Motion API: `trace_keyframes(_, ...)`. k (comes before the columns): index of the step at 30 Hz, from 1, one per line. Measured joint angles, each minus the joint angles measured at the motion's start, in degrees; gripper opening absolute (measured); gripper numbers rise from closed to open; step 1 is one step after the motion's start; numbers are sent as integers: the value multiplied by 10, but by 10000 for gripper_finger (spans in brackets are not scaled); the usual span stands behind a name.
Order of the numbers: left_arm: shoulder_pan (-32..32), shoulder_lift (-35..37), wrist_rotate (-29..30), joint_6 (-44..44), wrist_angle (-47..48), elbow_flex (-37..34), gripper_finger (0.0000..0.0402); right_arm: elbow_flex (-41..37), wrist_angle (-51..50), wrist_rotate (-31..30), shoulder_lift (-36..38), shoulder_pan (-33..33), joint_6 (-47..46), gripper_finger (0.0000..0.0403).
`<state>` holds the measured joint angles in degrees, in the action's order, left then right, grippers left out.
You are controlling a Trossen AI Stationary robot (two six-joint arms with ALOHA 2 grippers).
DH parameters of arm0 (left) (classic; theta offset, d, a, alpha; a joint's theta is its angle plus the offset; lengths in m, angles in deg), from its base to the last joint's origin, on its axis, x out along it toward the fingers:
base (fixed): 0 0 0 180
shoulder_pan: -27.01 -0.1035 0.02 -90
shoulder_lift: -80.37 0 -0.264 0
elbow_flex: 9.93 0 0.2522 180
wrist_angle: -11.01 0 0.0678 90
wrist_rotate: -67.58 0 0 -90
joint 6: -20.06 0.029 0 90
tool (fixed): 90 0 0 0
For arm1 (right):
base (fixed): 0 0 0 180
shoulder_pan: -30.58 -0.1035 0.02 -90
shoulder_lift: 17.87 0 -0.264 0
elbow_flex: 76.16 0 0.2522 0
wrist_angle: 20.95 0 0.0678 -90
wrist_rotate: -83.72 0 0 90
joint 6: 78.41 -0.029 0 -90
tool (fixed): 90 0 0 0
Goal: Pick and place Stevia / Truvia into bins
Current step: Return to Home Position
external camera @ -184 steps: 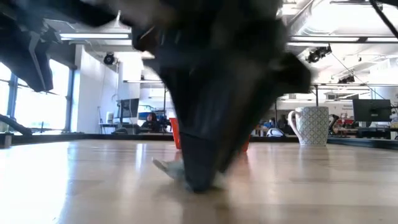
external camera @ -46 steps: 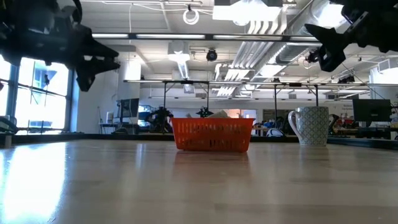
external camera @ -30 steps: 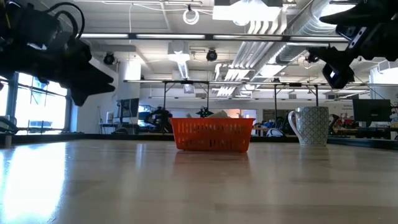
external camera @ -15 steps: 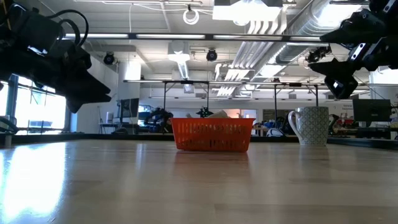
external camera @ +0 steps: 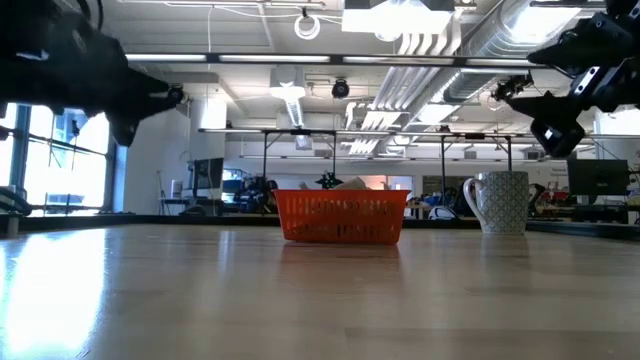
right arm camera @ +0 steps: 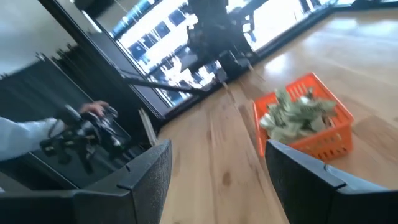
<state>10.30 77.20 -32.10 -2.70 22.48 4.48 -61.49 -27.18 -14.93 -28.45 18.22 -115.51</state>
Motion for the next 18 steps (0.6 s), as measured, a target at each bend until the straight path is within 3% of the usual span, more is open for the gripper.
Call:
trace_keyframes(2, 16, 32, 0, 0, -3, 0, 172, 0, -4, 0, 19, 0, 0, 248)
trace_keyframes(12, 122, 28, -2, 0, -2, 0, 172, 0, -5, 0, 100, 0, 0, 248)
trace_keyframes(18, 146, 28, -3, 0, -1, 0, 172, -3, -2, 0, 105, 0, 0, 248)
